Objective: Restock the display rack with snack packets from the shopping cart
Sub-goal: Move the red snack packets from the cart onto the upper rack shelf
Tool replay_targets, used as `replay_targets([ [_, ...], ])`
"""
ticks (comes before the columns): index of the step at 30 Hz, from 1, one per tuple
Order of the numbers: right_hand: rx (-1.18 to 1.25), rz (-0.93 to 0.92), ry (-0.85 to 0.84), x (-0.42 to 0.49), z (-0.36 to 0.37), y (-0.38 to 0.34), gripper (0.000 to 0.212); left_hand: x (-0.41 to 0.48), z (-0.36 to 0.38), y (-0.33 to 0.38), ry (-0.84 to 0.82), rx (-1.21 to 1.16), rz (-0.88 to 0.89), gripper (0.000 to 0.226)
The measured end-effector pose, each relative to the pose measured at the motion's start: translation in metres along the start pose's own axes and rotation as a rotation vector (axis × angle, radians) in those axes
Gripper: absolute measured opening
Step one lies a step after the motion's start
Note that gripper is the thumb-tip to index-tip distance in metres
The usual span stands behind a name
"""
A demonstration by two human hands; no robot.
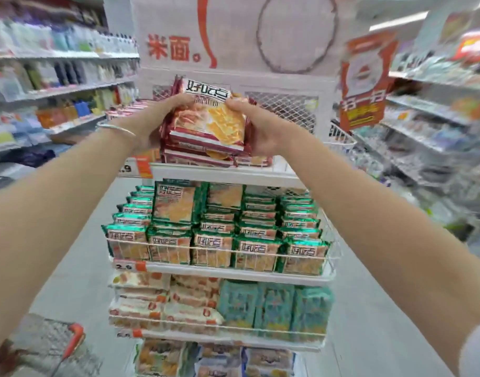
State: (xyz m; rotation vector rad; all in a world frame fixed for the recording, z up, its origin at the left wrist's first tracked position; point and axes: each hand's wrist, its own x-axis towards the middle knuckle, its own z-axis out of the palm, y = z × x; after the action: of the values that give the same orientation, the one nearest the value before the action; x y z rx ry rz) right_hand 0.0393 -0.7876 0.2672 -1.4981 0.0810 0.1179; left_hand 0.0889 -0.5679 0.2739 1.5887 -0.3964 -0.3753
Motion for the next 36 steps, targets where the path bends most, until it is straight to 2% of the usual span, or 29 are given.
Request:
replay_targets([
  [3,-0.019,-0.027,0.032,-0.003,-0.056,-0.024,0.046,0.035,0.048,0.017,-0.012,0.010,0.025,0.029],
  [8,-0.102,-0.090,0.068,0.005,-0.102,-0.042,0.042,0.074,0.095,0.026,-0.022,-0.078,-0.014,0.027],
  [13,-0.188,-0.185,0.156,0.025,-0.114,-0.033,0.060,0.095,0.105,0.021,0.035,-0.156,-0.033,0.038],
  [16,-0.192,-0.256,0.179,0.032,-0.112,-0.038,0.043,0.102,0.102,0.027,0.060,-0.194,0.018,0.028],
  [19,-0.291,-0.286,0.237,0.043,-0.116,-0.032,0.040,0.110,0.098,0.029,0.072,-0.090,0.043,0.025],
  [22,-0.467,-0.335,0.286,0.050,-0.125,-0.010,0.059,0.116,0.094,0.021,0.059,0.068,0.098,0.009],
  [24,-0.525,-0.362,0.330,0.049,-0.129,-0.003,0.070,0.119,0.092,0.019,0.016,0.101,0.126,0.011],
  [26,-0.532,-0.355,0.360,0.047,-0.130,-0.004,0.060,0.118,0.089,0.023,-0.062,0.066,0.070,0.007],
  [29,-0.482,-0.336,0.375,0.041,-0.132,-0.011,0.047,0.122,0.080,0.030,-0.084,0.065,0.034,0.014],
  [31,-0.415,-0.314,0.390,0.039,-0.136,-0.013,0.032,0.126,0.074,0.031,-0.081,0.203,0.065,0.042],
  [33,-0.347,-0.311,0.447,0.038,-0.146,-0.016,0.028,0.130,0.071,0.030,-0.074,0.289,0.096,0.068],
  [36,-0.214,-0.310,0.599,0.033,-0.167,-0.021,0.031,0.135,0.066,0.027,-0.024,0.470,0.199,0.072],
])
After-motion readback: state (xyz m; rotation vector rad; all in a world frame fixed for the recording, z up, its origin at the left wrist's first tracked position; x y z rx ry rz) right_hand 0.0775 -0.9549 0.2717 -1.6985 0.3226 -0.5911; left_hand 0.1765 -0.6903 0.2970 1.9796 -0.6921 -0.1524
